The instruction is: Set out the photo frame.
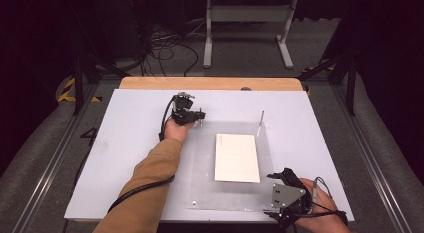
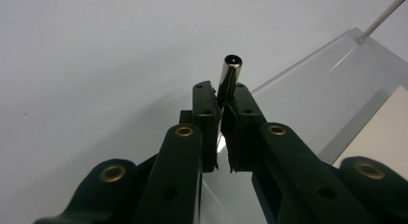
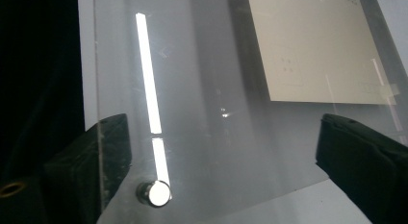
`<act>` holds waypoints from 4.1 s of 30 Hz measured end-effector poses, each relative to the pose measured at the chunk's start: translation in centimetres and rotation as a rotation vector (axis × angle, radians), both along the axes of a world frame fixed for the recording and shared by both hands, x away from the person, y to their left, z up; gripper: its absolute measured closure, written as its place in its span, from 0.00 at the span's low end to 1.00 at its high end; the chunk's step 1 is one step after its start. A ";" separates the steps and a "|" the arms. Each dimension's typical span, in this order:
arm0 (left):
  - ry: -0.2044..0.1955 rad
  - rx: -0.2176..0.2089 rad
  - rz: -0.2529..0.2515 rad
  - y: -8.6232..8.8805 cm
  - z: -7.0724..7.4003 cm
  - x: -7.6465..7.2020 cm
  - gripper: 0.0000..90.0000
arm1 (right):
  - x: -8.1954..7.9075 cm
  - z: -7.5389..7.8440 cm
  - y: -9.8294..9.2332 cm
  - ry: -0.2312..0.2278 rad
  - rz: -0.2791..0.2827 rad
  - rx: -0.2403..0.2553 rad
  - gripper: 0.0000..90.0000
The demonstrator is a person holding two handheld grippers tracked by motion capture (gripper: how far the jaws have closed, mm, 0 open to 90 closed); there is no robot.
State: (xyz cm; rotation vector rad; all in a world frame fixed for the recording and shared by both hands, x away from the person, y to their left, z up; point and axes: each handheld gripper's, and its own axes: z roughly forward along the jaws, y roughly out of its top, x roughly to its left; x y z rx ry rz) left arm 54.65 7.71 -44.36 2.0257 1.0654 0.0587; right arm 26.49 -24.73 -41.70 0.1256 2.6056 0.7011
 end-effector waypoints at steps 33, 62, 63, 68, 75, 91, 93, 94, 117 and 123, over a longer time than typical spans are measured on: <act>-0.217 0.043 -0.114 4.3 3.5 -6.4 0.59 | -0.8 5.1 -1.2 -0.036 0.053 0.106 0.57; -0.316 0.002 -0.121 8.8 3.8 -13.4 0.48 | 2.6 9.4 -2.8 0.012 0.076 0.321 0.64; -0.319 0.003 -0.125 8.9 3.7 -13.3 0.47 | 2.8 9.6 -2.9 0.015 0.078 0.334 0.65; -0.320 -0.001 -0.124 9.1 3.5 -13.2 0.46 | 3.3 10.3 -2.9 0.009 0.089 0.337 0.67; -0.327 0.004 -0.113 10.3 2.9 -13.3 0.45 | 4.3 11.5 -3.1 0.012 0.101 0.365 0.70; -0.321 -0.005 -0.100 11.1 2.7 -13.4 0.44 | 6.9 14.2 -3.3 -0.021 0.072 0.432 0.77; -0.315 -0.011 -0.092 11.2 2.7 -13.5 0.44 | 7.3 14.4 -3.3 -0.015 0.073 0.445 0.77; -0.316 -0.011 -0.093 11.3 2.7 -13.5 0.44 | 7.5 14.5 -3.3 -0.018 0.071 0.451 0.77; -0.289 -0.027 -0.063 12.6 2.1 -13.7 0.44 | 12.6 16.3 -3.7 -0.047 -0.041 0.576 0.69; -0.275 -0.042 -0.065 12.5 2.1 -13.7 0.43 | 14.0 16.3 -4.1 -0.030 -0.073 0.643 0.67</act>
